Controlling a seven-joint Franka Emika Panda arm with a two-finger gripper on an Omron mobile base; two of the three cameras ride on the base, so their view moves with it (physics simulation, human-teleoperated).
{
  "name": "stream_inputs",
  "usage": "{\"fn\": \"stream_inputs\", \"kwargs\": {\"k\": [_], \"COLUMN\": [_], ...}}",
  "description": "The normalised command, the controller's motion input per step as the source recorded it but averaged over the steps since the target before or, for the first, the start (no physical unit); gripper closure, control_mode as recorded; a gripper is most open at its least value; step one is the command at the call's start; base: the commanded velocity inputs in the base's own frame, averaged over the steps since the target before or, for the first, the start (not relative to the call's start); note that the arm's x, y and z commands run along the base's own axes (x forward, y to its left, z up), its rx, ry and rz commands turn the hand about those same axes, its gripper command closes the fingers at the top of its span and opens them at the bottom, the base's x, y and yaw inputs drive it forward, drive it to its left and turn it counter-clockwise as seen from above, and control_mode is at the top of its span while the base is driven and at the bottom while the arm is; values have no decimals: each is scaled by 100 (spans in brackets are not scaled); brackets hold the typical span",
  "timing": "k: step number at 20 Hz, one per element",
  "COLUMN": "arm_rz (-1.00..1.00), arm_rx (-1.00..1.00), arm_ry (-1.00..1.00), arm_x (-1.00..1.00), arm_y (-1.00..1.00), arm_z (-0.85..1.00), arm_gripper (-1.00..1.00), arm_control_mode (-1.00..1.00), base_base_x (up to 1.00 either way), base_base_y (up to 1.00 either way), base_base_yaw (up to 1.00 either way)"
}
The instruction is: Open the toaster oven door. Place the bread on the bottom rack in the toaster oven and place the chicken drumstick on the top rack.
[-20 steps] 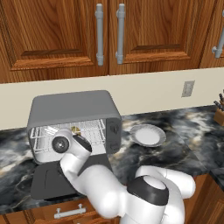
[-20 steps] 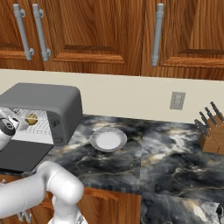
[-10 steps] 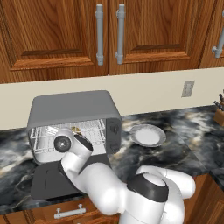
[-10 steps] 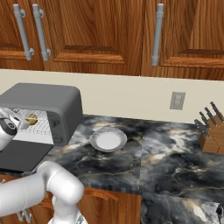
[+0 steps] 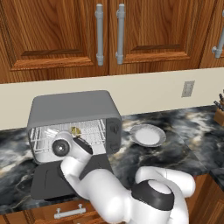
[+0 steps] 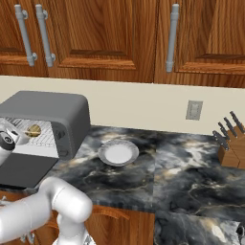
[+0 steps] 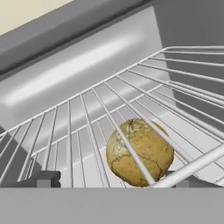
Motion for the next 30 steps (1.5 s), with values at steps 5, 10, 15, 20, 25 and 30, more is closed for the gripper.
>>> {"fn": "stream_inputs", "kwargs": {"k": [5, 10, 15, 20, 25, 30], "arm_rz": [-4, -5, -6, -7, -7, -7], "arm_rx": [-2, -3, -4, -4, -4, -4], "arm_ry": [7, 8, 8, 10, 11, 13], "arm_x": [-43, -48, -45, -44, -48, -47], "arm_y": [16, 16, 17, 18, 16, 14], "arm_z": [-28, -30, -36, -38, -39, -42], "arm_gripper": [100, 100, 100, 100, 100, 100], "arm_control_mode": [-100, -100, -100, -100, -100, -100], "base_base_x": [0, 0, 0, 0, 0, 0], "base_base_y": [0, 0, 0, 0, 0, 0], "base_base_yaw": [0, 0, 0, 0, 0, 0]}}
